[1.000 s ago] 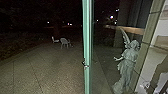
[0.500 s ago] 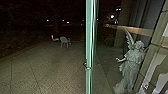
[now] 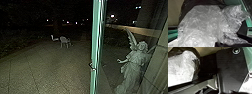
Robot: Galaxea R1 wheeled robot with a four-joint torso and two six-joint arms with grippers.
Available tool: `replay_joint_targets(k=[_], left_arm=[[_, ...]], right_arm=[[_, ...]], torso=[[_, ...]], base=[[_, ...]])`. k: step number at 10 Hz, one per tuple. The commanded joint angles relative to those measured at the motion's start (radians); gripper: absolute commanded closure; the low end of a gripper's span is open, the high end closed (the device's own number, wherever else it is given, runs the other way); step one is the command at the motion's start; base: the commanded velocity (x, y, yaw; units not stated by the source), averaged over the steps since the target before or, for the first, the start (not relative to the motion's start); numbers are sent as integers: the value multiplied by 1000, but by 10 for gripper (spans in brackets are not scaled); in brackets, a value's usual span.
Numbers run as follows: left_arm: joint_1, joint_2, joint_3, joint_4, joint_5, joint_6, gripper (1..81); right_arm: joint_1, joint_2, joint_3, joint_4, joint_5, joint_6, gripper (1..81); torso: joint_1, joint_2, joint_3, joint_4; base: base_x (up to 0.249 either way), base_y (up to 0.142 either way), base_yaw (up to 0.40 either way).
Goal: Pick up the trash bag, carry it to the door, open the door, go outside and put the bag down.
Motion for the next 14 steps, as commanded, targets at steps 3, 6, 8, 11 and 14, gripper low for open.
replay_joint_targets(k=[3, 6, 8, 11, 14], left_arm=[[-56, -2, -1, 6, 54, 3, 811], [-56, -2, -1, 6, 54, 3, 811], [-56, -2, -1, 6, 54, 3, 811], [-56, -2, -1, 6, 54, 3, 811], [-56, -2, -1, 6, 54, 3, 811]], right_arm=[[47, 11, 12, 0, -54, -3, 10], [47, 11, 12, -1, -54, -3, 10], [46, 11, 12, 0, -54, -3, 10], [46, 11, 12, 0, -54, -3, 10], [46, 11, 12, 0, -54, -3, 10]], torso=[[0, 0, 0, 0], [0, 0, 0, 0], [0, 0, 0, 0], [0, 0, 0, 0], [0, 0, 0, 0]], base=[[114, 0, 0], [114, 0, 0], [113, 0, 0], [114, 0, 0], [113, 0, 0]])
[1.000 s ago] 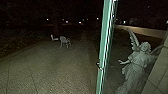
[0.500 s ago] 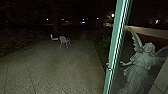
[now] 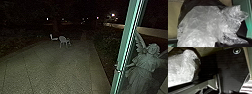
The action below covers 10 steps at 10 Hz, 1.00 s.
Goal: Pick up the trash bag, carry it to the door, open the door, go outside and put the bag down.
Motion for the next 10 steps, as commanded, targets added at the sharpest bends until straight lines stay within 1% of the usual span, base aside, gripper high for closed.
replay_joint_targets(k=[1, 10], left_arm=[[-50, -2, -1, 6, 55, 3, 811], [-50, -2, -2, 6, 55, 4, 811]], right_arm=[[44, 9, 12, 0, -54, -4, 10], [44, 9, 12, -1, -54, -5, 10]], torso=[[0, 0, 0, 0], [1, 2, -1, 0]], base=[[113, 0, 0], [114, 0, 0]])
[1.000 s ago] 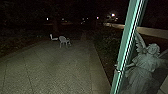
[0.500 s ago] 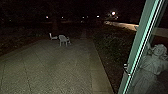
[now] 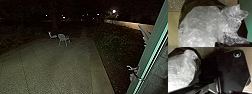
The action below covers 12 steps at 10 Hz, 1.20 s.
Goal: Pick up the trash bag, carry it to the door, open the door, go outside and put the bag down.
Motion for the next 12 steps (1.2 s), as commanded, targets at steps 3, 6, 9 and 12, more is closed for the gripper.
replay_joint_targets(k=[3, 6, 9, 12], left_arm=[[-37, -1, -1, 6, 61, 3, 811], [-37, -1, -1, 6, 61, 3, 811], [-37, -1, -1, 6, 61, 3, 811], [-37, -1, -1, 6, 61, 3, 811]], right_arm=[[31, 8, 12, -1, -60, -4, 10], [31, 8, 12, -1, -60, -4, 10], [33, 8, 12, -1, -60, -4, 10], [31, 8, 12, -1, -60, -4, 10]], torso=[[-1, 0, 0, 0], [-1, 0, 0, 0], [-1, 0, 0, 0], [-3, 0, 0, 0]], base=[[113, 0, 0], [114, 0, 0], [116, 0, 0], [116, 0, 0]])
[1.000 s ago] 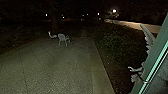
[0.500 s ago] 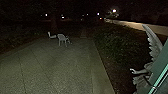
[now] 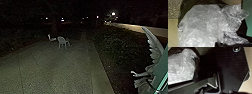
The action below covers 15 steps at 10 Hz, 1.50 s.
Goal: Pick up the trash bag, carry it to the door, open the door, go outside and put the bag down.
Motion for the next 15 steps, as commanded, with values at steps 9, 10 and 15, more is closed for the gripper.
replay_joint_targets(k=[9, 10, 15], left_arm=[[-58, -2, -1, 4, 53, 3, 811], [-58, -2, -1, 4, 53, 3, 811], [-58, -2, -1, 4, 53, 3, 811]], right_arm=[[49, 11, 12, -1, -53, -4, 10], [49, 11, 12, -1, -53, -4, 10], [47, 8, 12, 1, -53, -3, 10]], torso=[[1, 0, 0, 0], [1, 0, 0, 0], [1, 0, 0, 0]], base=[[112, 54, 0], [110, 87, 0], [49, 0, 0]])
